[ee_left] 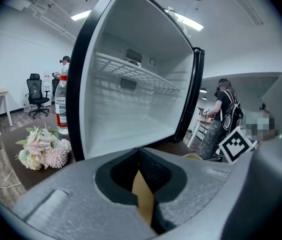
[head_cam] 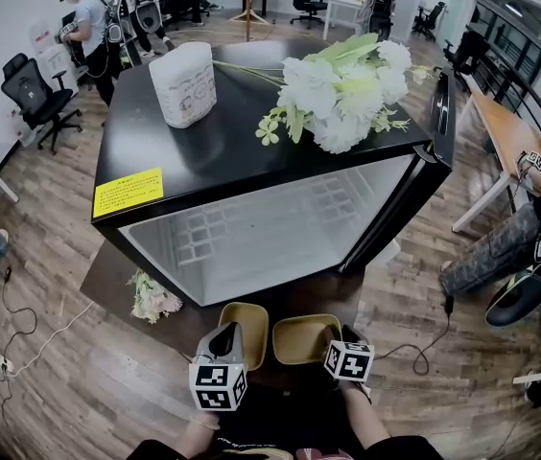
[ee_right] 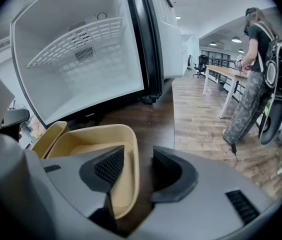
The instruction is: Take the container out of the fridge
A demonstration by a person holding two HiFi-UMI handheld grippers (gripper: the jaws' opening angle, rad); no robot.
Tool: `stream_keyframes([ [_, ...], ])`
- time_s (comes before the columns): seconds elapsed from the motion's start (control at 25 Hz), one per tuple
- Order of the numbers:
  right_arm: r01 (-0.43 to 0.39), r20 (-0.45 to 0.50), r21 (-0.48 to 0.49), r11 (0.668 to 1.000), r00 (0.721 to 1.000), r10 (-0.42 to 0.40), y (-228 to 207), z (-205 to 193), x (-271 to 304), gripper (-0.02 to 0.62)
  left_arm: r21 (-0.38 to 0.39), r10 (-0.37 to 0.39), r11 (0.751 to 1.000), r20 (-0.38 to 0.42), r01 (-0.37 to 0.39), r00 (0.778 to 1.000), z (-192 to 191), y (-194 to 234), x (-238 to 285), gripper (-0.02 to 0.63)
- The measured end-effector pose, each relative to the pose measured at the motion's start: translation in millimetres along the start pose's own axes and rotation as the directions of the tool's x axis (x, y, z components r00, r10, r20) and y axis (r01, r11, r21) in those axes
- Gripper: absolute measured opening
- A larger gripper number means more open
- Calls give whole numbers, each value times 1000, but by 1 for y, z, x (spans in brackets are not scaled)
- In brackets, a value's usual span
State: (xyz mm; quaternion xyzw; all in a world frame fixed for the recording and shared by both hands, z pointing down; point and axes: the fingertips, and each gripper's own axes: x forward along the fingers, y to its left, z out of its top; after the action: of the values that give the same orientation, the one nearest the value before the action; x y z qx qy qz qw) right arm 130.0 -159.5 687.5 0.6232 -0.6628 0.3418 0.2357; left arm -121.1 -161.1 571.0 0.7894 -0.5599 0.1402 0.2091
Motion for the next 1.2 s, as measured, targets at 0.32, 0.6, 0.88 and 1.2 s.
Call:
stream_keyframes([
  [0.32, -88, 124, 77, 993, 989, 78, 6, 24, -26, 280, -8, -6, 1000, 20, 6, 1000, 2, -3, -3, 9],
  [0.6, -161, 266, 78, 984, 954, 135, 16, 57, -60, 304, -4, -45, 999, 61, 45, 997, 10, -11, -5, 9],
  [0.88, -165, 355, 16, 986, 923, 149, 25, 82, -85, 305, -2, -81, 997, 86, 82, 993, 15, -21, -5, 9],
  [1.2, -164, 389, -79, 983, 903, 182, 40, 92, -96, 256, -9, -106, 994, 114, 108, 988, 20, -26, -6, 9],
])
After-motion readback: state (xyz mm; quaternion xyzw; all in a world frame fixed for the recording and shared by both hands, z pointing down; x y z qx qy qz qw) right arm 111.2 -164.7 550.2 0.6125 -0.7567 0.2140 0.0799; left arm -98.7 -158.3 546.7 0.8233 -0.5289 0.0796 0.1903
